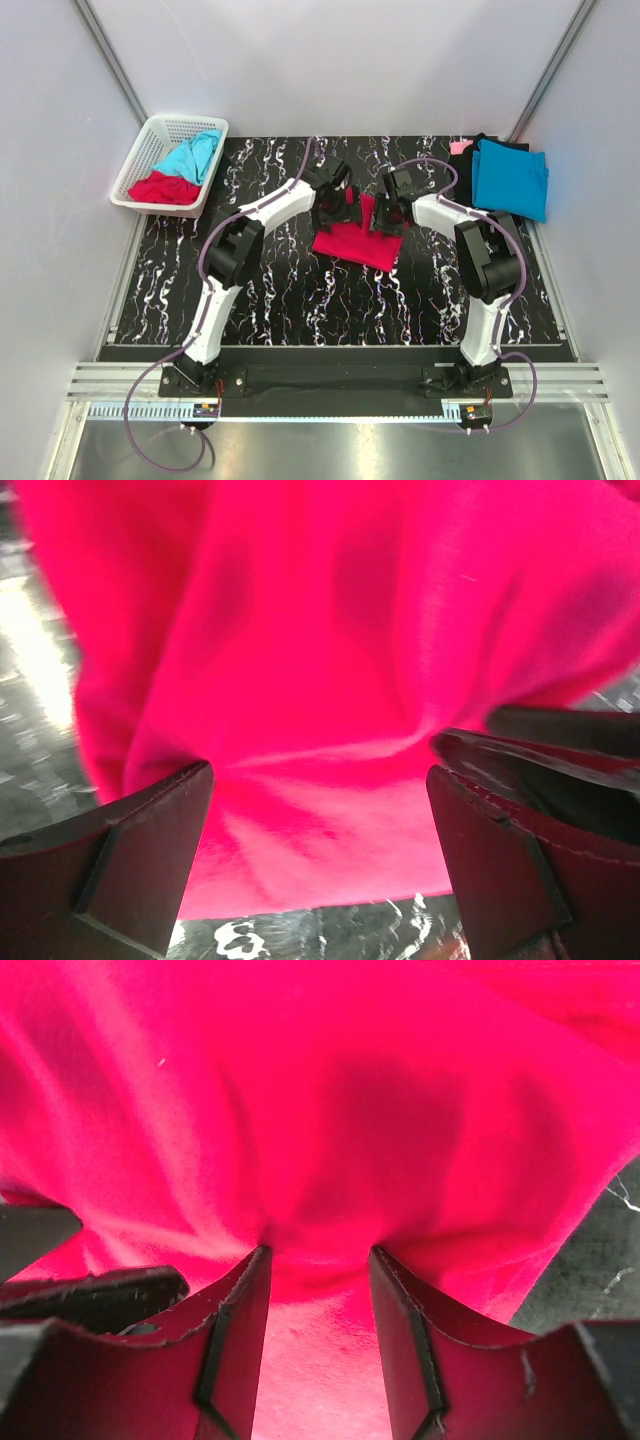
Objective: Fold and stack the t-shirts
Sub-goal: Fold the tshirt
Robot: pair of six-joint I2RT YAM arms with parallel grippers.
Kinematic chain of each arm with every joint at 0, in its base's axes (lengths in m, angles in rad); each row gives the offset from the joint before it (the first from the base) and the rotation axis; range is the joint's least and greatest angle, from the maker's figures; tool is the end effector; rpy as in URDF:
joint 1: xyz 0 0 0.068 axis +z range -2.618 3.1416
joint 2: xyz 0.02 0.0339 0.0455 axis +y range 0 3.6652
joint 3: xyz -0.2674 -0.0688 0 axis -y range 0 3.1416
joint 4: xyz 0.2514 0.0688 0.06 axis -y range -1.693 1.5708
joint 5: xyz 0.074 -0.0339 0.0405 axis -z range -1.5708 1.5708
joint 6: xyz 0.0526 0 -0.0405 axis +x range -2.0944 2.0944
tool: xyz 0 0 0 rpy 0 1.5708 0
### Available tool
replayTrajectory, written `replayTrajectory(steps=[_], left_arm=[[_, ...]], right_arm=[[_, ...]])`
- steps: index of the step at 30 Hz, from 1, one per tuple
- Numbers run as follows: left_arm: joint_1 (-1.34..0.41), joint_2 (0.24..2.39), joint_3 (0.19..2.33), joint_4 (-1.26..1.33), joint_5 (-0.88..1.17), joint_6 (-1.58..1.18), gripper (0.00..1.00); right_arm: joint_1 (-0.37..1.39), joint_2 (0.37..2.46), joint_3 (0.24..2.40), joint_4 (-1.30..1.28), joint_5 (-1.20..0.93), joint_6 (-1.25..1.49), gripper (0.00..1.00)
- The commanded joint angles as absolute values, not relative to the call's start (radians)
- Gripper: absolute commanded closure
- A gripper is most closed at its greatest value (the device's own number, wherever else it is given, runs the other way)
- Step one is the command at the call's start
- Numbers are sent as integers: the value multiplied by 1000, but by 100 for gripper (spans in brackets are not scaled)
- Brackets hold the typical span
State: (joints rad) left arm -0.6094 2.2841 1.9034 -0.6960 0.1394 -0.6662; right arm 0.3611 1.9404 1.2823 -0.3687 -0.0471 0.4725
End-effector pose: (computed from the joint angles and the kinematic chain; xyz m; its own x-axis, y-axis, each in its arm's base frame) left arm 0.4144 -0.2982 0.1670 -0.9512 -0.0824 -0.2972 0.0420 0.9202 -0.3893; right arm 0.3899 0.1499 0.1483 -0.8838 0.1522 -0.4425 0.0298 0.9620 0.2714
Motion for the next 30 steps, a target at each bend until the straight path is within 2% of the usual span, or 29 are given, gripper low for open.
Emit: replayTrajectory(steps=[1,16,23,30], left_arm=[[-595,2315,1908,-825,-61,-690,2],[-670,2143,1451,-761,-95,-784,1],[-670,2154,1500,-755,-121,-736,1],[-669,2022,1566,-756,-149,-695,1]], right_arm=[[365,2002,1321,-436,-31,473,49],[365,2121,1479,-566,-37,403,50],[365,2097,1454,-568,-71,384,54],[367,1930,1413,-571,-55,357,55]])
